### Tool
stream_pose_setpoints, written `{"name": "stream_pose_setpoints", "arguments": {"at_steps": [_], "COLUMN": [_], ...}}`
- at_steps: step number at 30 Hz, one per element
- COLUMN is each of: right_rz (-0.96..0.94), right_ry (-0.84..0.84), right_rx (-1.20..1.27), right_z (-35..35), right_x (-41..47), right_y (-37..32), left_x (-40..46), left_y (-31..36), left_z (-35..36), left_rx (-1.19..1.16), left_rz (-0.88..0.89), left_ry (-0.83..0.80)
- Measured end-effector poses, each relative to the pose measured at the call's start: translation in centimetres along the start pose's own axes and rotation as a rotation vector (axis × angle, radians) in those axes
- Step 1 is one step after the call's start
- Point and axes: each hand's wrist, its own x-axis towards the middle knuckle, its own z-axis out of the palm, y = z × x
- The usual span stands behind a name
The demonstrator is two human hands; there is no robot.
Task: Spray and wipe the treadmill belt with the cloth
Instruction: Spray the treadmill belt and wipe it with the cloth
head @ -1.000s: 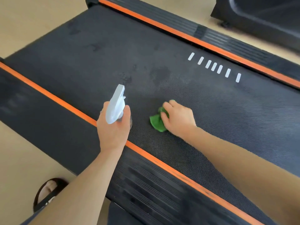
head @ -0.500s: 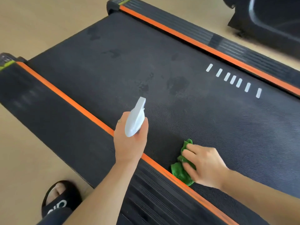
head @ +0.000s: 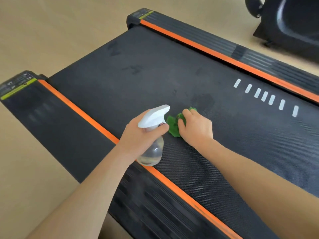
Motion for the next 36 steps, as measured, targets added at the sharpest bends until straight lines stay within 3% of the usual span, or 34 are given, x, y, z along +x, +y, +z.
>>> {"name": "stream_pose_setpoints", "arguments": {"at_steps": [6, 10, 13, 22, 31, 36], "right_rz": [-0.325, -0.573, -0.652, -0.633, -0.477, -0.442], "right_ry": [-0.144, -0.172, -0.162, -0.147, -0.077, -0.052], "right_rx": [0.106, 0.062, 0.078, 0.048, 0.11, 0.12], "right_z": [-4.9, -4.8, -4.2, -4.3, -3.9, -3.9], "right_x": [-14.6, -12.5, -11.4, -11.8, -13.1, -13.2], "right_y": [2.6, 3.9, 4.3, 4.2, 3.7, 3.6], "left_x": [1.8, 2.0, 2.0, 1.6, 0.8, 0.7], "left_y": [0.5, 0.4, -0.2, -1.5, -1.8, -2.4], "left_z": [-2.7, -2.9, -2.6, -1.4, 0.1, -0.1], "left_rx": [-0.052, -0.144, -0.196, -0.342, -0.475, -0.514], "left_rz": [-0.122, -0.281, -0.361, -0.457, -0.541, -0.498], "left_ry": [-0.063, -0.067, -0.08, 0.014, 0.202, 0.322]}}
